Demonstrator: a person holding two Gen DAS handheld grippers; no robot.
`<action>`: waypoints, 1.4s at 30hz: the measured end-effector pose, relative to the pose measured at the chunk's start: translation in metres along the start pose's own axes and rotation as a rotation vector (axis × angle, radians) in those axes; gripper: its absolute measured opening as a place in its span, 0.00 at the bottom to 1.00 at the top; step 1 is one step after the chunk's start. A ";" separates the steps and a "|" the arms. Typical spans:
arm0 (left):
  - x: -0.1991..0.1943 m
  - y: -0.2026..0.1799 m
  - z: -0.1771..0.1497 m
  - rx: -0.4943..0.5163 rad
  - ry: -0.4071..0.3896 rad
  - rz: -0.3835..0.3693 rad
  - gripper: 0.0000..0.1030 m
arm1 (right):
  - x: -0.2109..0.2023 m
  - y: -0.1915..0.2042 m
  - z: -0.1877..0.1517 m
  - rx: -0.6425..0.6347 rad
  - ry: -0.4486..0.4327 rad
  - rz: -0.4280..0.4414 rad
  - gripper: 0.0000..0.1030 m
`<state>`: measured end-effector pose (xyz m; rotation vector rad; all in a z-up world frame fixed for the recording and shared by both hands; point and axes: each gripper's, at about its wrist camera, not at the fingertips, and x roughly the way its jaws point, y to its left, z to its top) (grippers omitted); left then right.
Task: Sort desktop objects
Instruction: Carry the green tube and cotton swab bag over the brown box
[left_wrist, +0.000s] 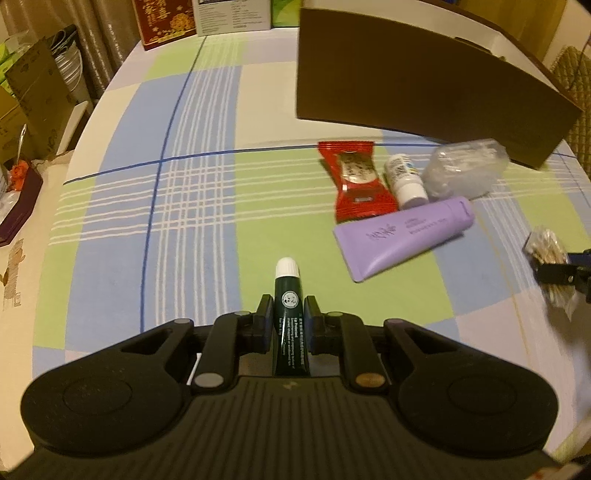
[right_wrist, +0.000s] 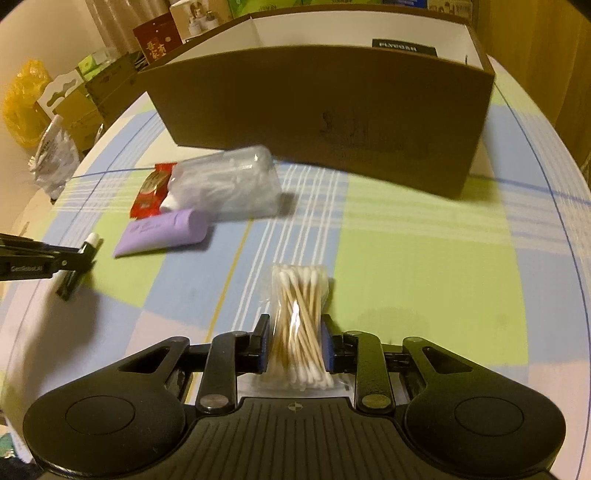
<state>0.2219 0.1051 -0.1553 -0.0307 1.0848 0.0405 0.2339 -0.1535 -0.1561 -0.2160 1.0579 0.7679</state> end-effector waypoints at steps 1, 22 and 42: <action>-0.002 -0.001 0.000 0.002 -0.005 -0.005 0.13 | -0.002 -0.001 -0.003 0.010 0.003 0.006 0.22; -0.082 -0.043 0.055 0.084 -0.239 -0.107 0.13 | -0.063 0.007 0.039 0.020 -0.174 0.075 0.22; -0.080 -0.095 0.178 0.179 -0.393 -0.236 0.13 | -0.062 -0.004 0.148 -0.020 -0.311 0.079 0.22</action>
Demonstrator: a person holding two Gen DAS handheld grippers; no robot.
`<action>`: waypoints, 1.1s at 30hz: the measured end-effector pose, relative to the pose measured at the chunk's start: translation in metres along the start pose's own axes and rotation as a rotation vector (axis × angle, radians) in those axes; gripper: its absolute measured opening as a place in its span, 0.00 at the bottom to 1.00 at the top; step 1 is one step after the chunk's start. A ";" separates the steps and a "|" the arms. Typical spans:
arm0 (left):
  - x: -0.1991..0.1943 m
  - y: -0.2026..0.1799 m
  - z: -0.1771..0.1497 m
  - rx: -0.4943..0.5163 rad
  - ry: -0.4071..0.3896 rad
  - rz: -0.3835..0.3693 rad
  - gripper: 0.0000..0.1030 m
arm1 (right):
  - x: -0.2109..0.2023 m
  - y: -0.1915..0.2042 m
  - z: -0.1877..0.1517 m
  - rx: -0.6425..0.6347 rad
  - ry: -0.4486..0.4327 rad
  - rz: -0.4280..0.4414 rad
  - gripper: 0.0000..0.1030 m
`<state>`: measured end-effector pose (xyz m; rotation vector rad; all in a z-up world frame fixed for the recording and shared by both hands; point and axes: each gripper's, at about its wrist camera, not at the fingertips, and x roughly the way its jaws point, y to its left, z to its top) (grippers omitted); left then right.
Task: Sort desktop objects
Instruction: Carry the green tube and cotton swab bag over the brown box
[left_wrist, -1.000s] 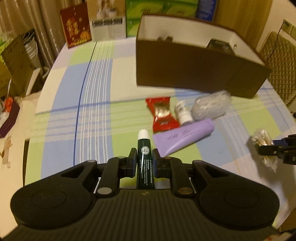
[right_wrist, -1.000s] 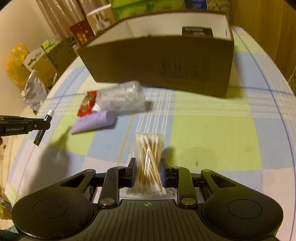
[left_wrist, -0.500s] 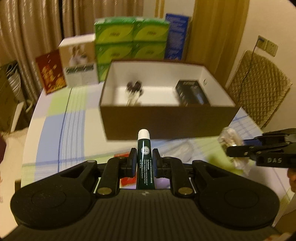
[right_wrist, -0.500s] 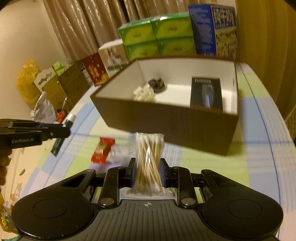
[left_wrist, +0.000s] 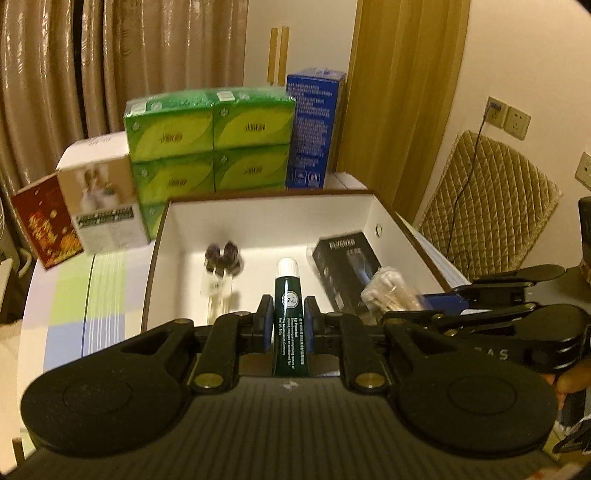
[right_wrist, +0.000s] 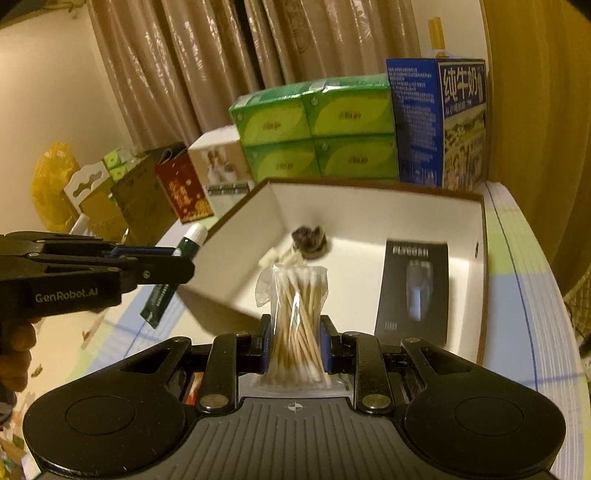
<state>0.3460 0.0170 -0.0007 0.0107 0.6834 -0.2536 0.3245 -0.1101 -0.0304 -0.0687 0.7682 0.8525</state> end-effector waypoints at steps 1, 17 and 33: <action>0.005 0.001 0.005 0.001 -0.003 -0.001 0.13 | 0.003 -0.002 0.006 0.003 -0.004 -0.001 0.22; 0.105 0.030 0.037 -0.038 0.141 -0.032 0.13 | 0.089 -0.038 0.047 0.030 0.123 -0.047 0.22; 0.177 0.047 0.018 -0.028 0.345 -0.019 0.13 | 0.139 -0.051 0.044 -0.011 0.281 -0.110 0.22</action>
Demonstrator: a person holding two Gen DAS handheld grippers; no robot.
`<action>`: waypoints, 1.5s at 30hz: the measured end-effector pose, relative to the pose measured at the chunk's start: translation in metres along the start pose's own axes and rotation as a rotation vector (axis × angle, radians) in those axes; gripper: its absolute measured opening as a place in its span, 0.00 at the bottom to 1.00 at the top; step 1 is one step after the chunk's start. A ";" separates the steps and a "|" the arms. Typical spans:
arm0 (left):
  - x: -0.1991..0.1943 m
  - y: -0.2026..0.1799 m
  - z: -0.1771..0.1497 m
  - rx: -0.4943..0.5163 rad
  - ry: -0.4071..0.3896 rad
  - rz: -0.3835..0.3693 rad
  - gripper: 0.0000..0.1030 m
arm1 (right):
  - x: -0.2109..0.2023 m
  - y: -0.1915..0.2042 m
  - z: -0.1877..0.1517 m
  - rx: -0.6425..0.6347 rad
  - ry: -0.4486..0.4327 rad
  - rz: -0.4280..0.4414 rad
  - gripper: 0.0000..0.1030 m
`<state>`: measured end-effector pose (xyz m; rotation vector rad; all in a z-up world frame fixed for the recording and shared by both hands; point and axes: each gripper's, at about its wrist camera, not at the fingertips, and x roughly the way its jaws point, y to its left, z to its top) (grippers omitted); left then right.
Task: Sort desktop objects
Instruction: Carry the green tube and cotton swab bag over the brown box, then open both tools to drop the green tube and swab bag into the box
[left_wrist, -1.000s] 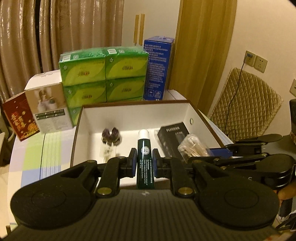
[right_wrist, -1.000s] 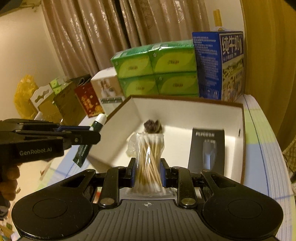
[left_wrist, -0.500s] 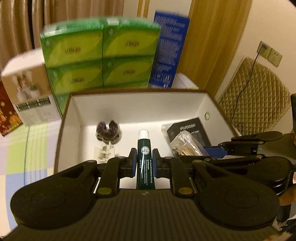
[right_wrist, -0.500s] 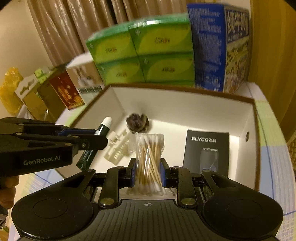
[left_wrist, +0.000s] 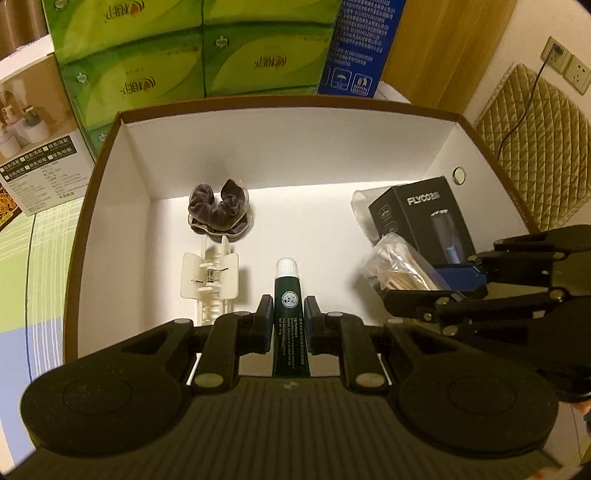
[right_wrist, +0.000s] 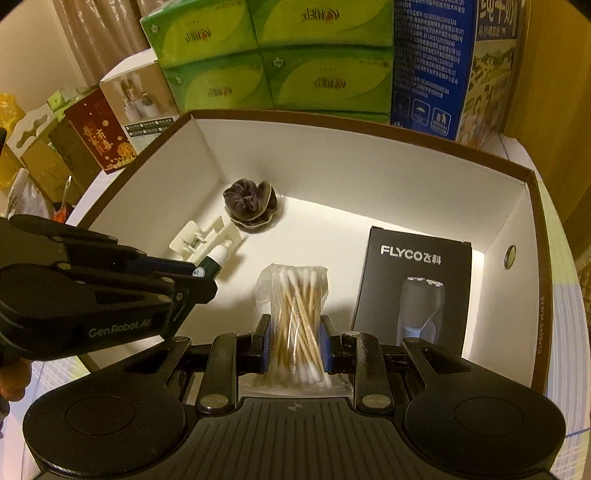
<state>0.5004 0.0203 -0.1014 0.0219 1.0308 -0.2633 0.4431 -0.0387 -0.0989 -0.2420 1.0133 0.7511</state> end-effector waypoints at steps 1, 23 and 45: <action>0.002 0.001 0.000 -0.001 0.007 0.001 0.13 | 0.001 0.001 0.000 0.001 0.003 0.000 0.22; -0.022 0.007 -0.005 0.045 -0.047 0.059 0.49 | -0.002 0.010 -0.001 -0.026 -0.059 0.014 0.35; -0.092 0.000 -0.046 0.063 -0.135 0.132 0.82 | -0.072 0.010 -0.039 0.018 -0.160 -0.013 0.98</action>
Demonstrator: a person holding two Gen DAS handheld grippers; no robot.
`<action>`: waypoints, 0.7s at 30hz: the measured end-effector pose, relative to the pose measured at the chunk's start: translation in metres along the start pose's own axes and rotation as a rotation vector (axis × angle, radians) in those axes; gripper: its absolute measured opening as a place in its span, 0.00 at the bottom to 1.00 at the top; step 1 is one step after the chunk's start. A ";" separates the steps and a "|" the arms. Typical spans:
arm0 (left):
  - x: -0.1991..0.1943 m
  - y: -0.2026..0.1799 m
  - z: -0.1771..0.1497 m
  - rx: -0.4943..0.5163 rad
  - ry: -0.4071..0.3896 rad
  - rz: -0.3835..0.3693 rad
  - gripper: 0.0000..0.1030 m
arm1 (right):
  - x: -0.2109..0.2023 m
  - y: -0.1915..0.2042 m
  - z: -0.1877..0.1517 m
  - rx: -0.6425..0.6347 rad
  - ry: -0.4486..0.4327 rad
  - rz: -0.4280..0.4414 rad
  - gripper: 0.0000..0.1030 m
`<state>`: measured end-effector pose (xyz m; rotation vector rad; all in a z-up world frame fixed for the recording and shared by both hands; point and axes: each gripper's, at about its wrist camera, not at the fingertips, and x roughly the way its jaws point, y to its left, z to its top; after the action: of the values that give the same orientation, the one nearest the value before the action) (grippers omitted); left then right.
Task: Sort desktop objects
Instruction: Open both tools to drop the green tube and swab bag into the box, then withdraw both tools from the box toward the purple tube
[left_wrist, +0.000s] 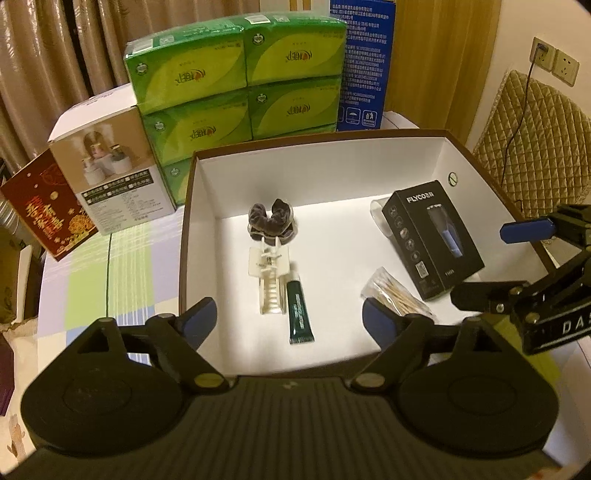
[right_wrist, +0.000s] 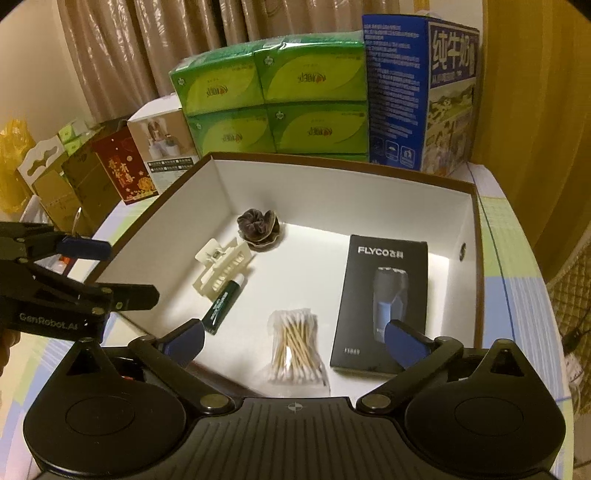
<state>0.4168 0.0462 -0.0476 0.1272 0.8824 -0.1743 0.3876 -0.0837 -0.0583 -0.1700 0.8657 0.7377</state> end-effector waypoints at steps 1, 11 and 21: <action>-0.003 0.000 -0.002 -0.003 0.002 0.004 0.82 | -0.003 0.000 -0.001 0.005 -0.001 -0.002 0.98; -0.042 -0.007 -0.011 -0.033 -0.029 0.043 0.89 | -0.032 0.010 -0.014 0.044 -0.017 -0.026 0.98; -0.070 -0.016 -0.031 -0.054 -0.039 0.076 0.93 | -0.058 0.025 -0.031 0.056 -0.023 -0.025 0.98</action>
<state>0.3465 0.0431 -0.0137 0.1064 0.8419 -0.0812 0.3274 -0.1081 -0.0314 -0.1221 0.8604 0.6901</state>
